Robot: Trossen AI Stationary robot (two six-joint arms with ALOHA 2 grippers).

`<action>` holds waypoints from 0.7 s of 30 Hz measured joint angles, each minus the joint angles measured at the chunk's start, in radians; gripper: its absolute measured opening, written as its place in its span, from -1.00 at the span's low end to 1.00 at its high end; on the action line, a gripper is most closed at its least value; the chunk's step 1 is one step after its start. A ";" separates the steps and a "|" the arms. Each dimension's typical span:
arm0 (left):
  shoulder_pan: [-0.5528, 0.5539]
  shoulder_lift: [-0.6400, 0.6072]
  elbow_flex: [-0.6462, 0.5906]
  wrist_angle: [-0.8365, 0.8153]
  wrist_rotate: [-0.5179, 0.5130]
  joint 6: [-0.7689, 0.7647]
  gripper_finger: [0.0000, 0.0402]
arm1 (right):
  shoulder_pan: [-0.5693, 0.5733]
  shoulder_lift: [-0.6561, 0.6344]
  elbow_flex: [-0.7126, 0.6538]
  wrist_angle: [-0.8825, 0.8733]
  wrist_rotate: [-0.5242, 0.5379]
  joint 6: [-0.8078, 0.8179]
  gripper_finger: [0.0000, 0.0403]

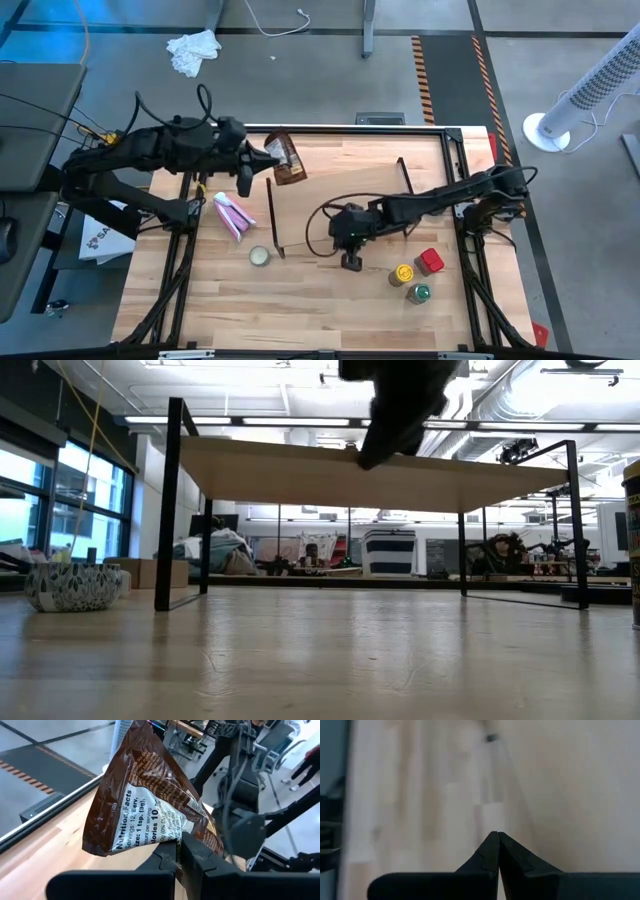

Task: Shelf spices
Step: Remove the orange spice pack from the shelf

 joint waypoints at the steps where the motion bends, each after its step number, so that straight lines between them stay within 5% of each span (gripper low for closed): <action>1: 0.000 0.002 0.000 0.001 0.000 0.006 -1.00 | -0.012 0.005 0.000 0.012 0.007 0.000 -1.00; 10: 0.001 0.007 0.000 0.008 -0.025 0.084 -1.00 | -0.184 0.018 0.000 0.110 0.156 -0.002 -1.00; 21: -0.050 0.046 -0.023 0.006 -0.101 0.188 -1.00 | -0.382 -0.124 0.055 0.133 0.043 -0.092 -1.00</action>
